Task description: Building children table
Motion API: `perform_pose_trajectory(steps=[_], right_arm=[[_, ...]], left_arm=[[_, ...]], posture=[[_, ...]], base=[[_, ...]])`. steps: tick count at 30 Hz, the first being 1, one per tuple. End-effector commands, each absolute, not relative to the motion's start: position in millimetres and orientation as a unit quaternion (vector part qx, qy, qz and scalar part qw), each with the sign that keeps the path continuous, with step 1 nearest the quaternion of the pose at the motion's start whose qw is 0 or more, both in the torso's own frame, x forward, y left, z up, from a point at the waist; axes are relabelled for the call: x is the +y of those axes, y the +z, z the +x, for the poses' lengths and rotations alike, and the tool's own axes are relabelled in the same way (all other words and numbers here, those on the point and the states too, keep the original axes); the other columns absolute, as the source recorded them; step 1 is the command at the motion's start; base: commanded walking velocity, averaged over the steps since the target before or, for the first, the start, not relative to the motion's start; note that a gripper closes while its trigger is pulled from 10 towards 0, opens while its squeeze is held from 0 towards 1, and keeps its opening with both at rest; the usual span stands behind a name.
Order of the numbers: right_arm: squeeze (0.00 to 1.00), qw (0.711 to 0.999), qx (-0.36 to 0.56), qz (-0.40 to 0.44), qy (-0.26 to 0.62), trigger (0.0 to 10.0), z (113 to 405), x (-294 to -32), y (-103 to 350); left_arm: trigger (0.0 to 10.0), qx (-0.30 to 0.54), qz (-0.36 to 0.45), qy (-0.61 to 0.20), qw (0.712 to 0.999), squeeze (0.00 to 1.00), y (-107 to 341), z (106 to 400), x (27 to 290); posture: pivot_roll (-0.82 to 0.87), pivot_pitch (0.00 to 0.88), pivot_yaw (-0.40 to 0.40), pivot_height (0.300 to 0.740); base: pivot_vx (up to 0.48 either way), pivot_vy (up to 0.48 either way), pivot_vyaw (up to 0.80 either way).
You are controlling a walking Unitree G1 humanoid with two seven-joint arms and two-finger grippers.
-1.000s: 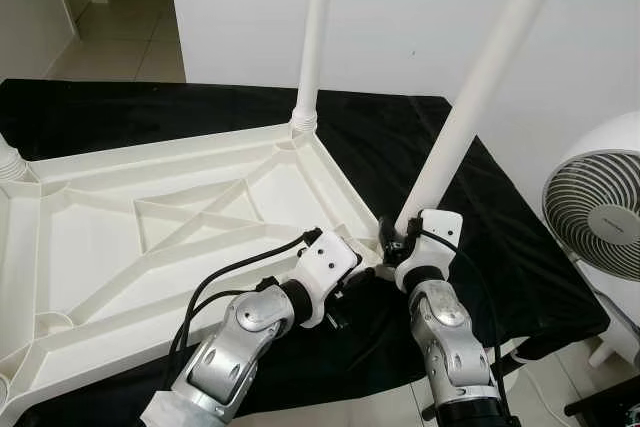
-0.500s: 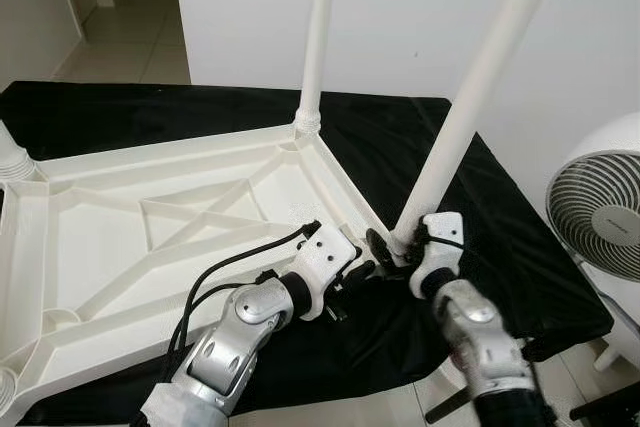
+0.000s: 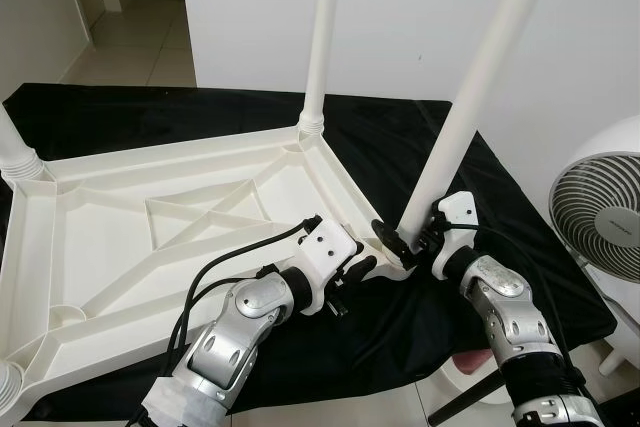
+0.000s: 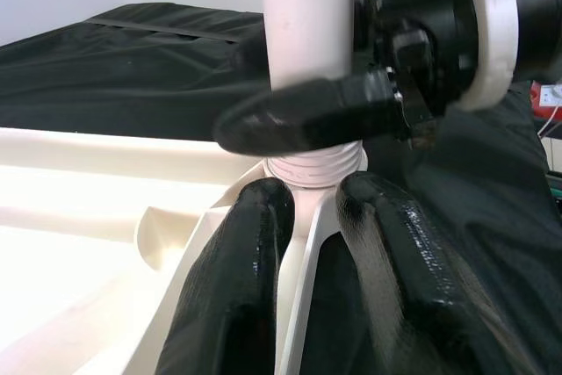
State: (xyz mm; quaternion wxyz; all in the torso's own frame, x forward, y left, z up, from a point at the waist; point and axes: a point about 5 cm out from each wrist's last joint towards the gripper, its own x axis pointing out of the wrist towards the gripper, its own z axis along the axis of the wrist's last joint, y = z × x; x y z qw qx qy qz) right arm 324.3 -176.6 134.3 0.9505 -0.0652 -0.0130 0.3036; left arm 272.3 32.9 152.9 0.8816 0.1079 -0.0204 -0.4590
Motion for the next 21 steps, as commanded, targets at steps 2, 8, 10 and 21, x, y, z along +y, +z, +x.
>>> perform_pose_trajectory(steps=[2, 8, 10, 21], right_arm=[[0.0, 0.943, -0.002, -0.073, 0.323, 0.0, 325, -176, 129], [0.0, 0.938, 0.005, -0.075, 0.339, 0.0, 327, -179, 127], [0.0, 0.936, 0.006, -0.076, 0.345, 0.0, 327, -180, 126], [0.0, 0.96, 0.011, -0.044, 0.275, 10.0, 320, -168, 120]], left_arm=[[10.0, -0.018, 0.104, -0.466, 0.879, 0.0, 153, 273, 30], [10.0, -0.016, 0.103, -0.468, 0.878, 0.0, 154, 273, 31], [10.0, -0.015, 0.102, -0.47, 0.876, 0.0, 153, 273, 30], [10.0, -0.013, 0.093, -0.479, 0.873, 0.0, 151, 268, 25]], posture=[[0.01, 0.018, -0.059, 0.74], [0.01, 0.018, -0.058, 0.74], [0.01, 0.019, -0.059, 0.74], [0.0, 0.023, -0.075, 0.74]], base=[[0.0, 0.0, 0.0], [0.0, 0.0, 0.0], [0.0, 0.0, 0.0], [0.0, 0.0, 0.0]])
